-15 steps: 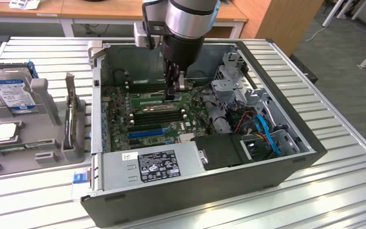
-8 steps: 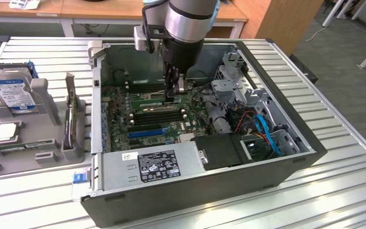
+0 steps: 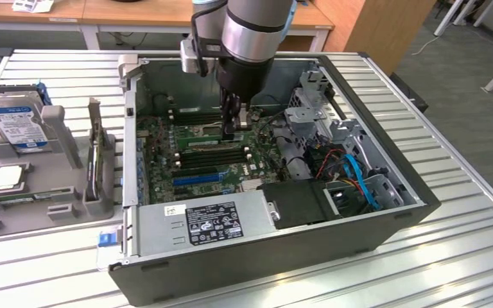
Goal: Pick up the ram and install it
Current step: 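Insert the ram into the slot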
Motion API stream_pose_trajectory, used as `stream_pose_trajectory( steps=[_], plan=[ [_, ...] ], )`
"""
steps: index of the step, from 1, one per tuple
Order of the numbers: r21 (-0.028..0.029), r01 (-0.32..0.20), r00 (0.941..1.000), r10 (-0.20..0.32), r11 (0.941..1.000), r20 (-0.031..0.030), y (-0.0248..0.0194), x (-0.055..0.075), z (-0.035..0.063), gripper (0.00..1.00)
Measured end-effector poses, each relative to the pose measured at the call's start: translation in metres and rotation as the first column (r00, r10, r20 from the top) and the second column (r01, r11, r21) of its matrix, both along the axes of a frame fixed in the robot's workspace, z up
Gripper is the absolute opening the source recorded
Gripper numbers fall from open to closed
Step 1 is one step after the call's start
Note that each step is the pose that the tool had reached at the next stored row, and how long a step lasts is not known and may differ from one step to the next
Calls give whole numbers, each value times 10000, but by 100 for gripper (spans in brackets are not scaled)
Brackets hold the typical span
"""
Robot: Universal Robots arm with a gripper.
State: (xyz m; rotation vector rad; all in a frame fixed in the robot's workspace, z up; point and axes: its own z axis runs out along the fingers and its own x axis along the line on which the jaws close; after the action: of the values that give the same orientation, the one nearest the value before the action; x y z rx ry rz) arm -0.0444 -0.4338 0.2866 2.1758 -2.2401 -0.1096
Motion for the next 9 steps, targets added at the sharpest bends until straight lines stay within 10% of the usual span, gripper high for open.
stream_pose_trajectory(
  steps=[9],
  plan=[
    [-1, 2, 10000, -2, 10000, 1, 0, 0, -24, 12]
  ],
)
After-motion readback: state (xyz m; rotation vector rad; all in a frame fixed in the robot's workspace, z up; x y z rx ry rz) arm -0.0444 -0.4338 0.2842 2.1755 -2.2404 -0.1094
